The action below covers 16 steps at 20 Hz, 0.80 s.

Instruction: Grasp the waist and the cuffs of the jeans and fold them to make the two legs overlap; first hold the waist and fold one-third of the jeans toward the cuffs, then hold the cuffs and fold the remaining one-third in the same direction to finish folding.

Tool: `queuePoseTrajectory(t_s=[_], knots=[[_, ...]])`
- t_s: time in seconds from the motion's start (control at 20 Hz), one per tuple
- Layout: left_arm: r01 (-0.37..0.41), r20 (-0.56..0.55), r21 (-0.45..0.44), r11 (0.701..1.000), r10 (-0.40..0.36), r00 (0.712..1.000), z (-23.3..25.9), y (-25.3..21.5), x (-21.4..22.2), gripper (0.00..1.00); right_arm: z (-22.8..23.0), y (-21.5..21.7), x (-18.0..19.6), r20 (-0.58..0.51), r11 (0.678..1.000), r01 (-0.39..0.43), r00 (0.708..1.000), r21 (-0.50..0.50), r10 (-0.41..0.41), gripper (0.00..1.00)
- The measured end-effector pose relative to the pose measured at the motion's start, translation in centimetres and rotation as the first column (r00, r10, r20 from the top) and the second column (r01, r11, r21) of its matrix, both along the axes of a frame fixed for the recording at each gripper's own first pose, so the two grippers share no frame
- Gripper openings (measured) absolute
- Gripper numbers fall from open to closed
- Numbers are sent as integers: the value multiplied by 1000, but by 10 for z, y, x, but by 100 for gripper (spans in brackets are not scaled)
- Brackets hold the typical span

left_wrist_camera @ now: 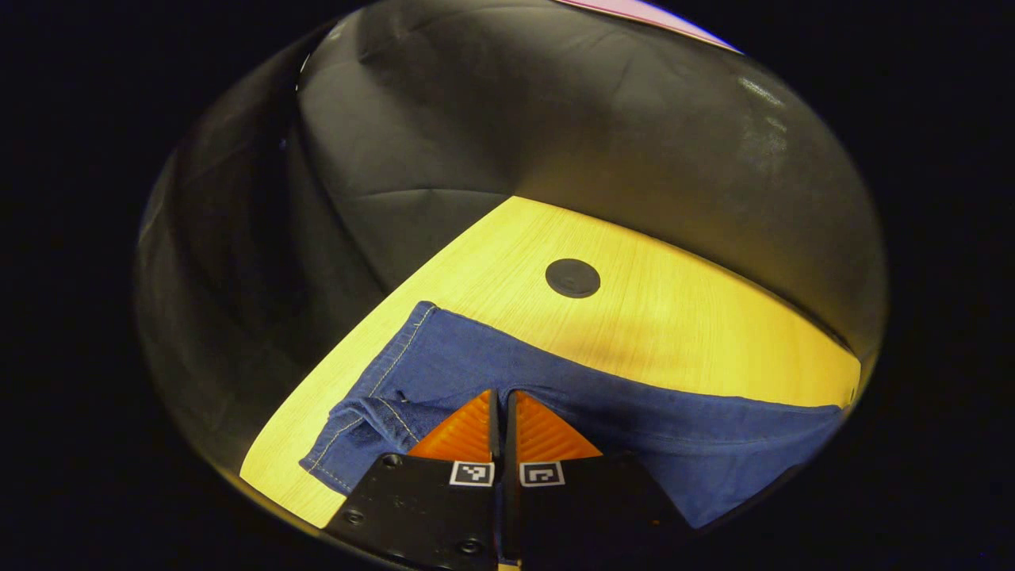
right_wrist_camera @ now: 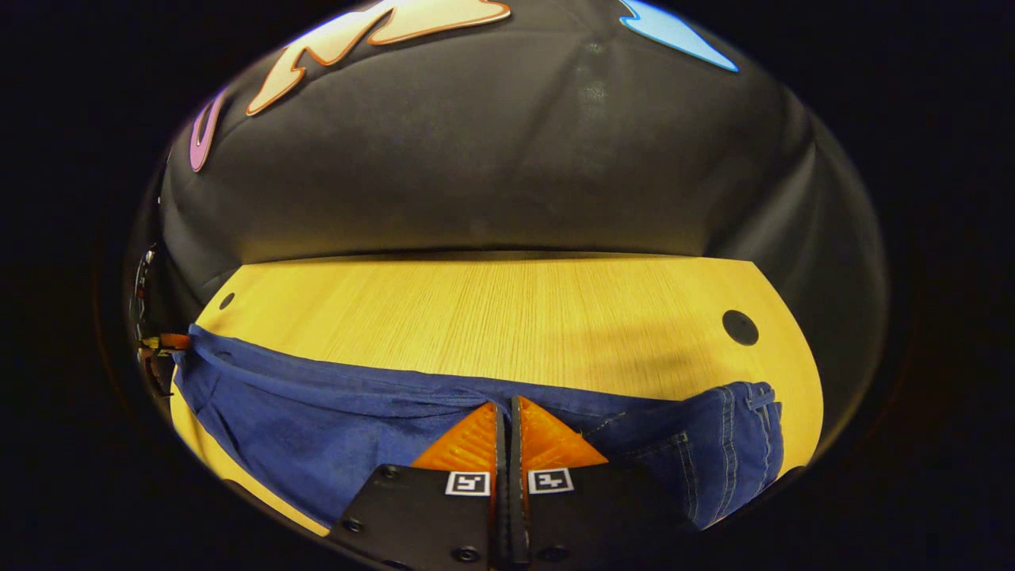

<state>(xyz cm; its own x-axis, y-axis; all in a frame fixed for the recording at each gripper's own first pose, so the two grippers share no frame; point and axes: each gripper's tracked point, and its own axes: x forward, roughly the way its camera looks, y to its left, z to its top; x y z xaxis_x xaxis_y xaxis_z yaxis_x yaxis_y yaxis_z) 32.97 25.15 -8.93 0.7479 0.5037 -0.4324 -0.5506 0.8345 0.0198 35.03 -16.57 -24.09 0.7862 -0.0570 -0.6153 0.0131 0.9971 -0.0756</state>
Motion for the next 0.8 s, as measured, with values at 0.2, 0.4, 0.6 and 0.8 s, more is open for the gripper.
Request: queuePoseTrajectory(t_s=[0.2,0.4,0.6,0.8], knots=[[-64,55,60,996,60,997,29,15,-19,41,15,-11,-6,9,1000,18,1000,15,-18,21],[-127,137,105,986,112,984,72,18,-37,85,49,-29,-23,67,997,54,996,53,-58,88],[-124,169,154,980,98,981,93,-1,-47,84,88,-63,-61,138,988,127,981,82,-138,99],[-52,157,164,985,26,987,87,-7,-55,84,97,-112,-111,138,979,202,969,38,-205,96]])
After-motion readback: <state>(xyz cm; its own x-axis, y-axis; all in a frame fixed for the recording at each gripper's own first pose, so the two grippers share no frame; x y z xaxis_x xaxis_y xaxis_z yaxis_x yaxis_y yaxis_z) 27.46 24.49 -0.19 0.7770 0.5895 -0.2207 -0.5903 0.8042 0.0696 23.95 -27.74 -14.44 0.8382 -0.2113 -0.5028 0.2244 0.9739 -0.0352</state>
